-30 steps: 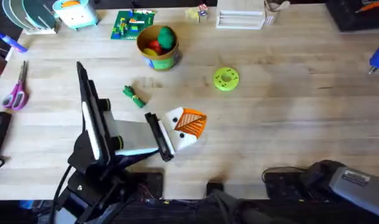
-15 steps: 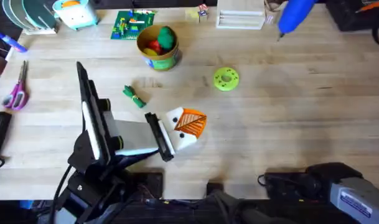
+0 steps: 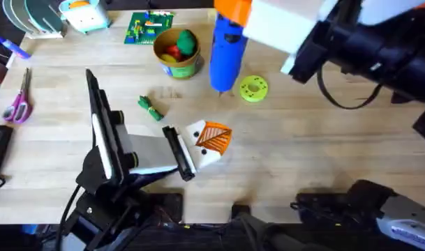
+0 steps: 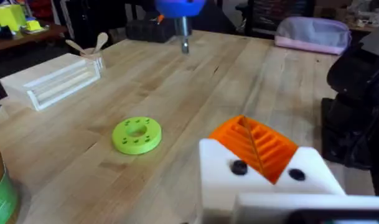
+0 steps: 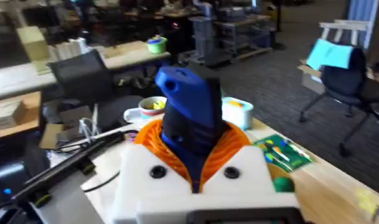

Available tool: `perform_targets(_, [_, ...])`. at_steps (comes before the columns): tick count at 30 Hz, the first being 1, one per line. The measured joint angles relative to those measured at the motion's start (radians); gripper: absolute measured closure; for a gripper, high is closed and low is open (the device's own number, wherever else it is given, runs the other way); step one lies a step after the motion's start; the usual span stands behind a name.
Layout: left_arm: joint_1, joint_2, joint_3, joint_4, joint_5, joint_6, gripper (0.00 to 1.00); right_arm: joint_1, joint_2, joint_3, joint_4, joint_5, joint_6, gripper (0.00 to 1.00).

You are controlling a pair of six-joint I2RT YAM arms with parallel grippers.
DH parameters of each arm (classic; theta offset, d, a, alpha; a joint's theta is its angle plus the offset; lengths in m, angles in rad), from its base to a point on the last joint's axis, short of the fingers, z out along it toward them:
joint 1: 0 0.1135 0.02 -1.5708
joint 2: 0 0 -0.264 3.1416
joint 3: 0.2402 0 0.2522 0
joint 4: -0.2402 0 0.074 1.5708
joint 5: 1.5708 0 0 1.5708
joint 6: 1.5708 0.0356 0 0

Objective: Pick up the gripper from the table and insert it into the empty holder that is missing its gripper. Then pick up a screw, insert it into the mounting hole, and use the screwdriver to tighten it. Finally, clean up the table by picking up the vegetable and placing it into the bucket.

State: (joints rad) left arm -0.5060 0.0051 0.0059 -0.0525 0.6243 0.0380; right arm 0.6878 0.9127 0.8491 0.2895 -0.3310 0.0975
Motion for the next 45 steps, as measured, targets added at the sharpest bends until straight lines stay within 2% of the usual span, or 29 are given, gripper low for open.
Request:
perform_targets(5, [0.0,0.0,0.0,0.0,0.0,0.0,0.989,0.095,0.045,-0.012,0.075,-0.034,0.0,0.977])
perform_targets(17, [0.0,0.0,0.0,0.0,0.0,0.0,0.989,0.184,0.119,-0.015,0.099,-0.096,0.0,0.977])
perform_targets(45, [0.0,0.0,0.0,0.0,0.0,0.0,0.989,0.193,0.137,-0.015,0.071,-0.104,-0.027,0.977])
